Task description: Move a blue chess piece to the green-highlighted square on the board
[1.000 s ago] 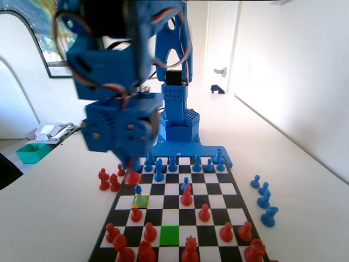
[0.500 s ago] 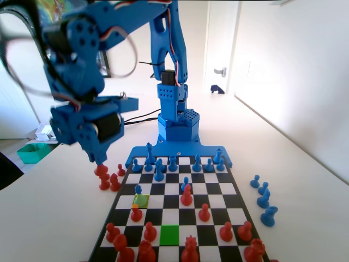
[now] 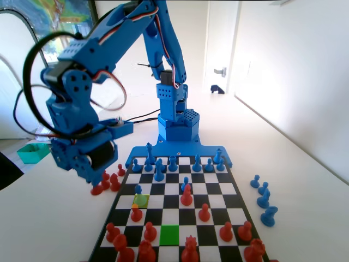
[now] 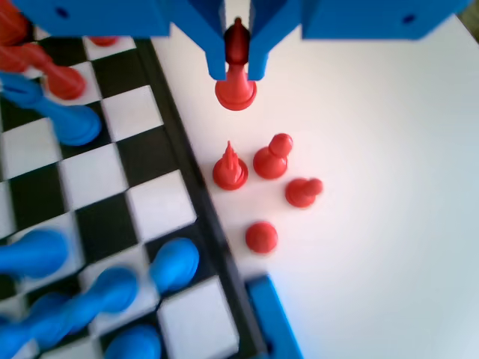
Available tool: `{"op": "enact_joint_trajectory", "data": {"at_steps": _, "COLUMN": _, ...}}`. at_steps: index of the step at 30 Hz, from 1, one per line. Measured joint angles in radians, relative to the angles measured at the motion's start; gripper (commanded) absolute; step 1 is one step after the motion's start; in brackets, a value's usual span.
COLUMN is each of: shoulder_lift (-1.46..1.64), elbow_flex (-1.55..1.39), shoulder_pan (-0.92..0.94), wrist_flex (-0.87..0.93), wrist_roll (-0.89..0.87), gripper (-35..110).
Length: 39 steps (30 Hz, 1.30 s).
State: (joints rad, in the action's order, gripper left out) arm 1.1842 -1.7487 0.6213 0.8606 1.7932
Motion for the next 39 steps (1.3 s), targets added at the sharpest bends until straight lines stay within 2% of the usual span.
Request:
{"op": "enact_joint_trajectory", "data": {"at_steps": 9, "shoulder_lift": -0.057, "elbow_flex": -0.095, "shoulder_pan": 0.018, "wrist_flex": -0.152, "wrist_roll": 0.038, "gripper": 1}}
{"op": "enact_joint_trajectory", "data": {"at_steps": 15, "shoulder_lift": -0.058, "elbow_flex": -0.118, "shoulder_pan": 0.018, "wrist_flex": -0.178, "wrist_roll": 0.052, "gripper": 1}}
{"op": "enact_joint_trajectory", "data": {"at_steps": 24, "shoulder_lift": -0.058, "elbow_flex": -0.12, "shoulder_pan": 0.014, "wrist_flex": -0.173, "wrist_roll": 0.074, "gripper": 16}}
{"op": "enact_joint_trajectory", "data": {"at_steps": 32, "shoulder_lift": -0.058, "elbow_flex": -0.117, "shoulder_pan": 0.015, "wrist_flex": -0.081, "wrist_roll": 0.137, "gripper": 15}}
{"op": "enact_joint_trajectory", "data": {"at_steps": 39, "shoulder_lift": -0.046, "elbow_flex": -0.064, "shoulder_pan": 0.015, "wrist_flex": 0.078, "wrist_roll": 0.184, "gripper": 13}}
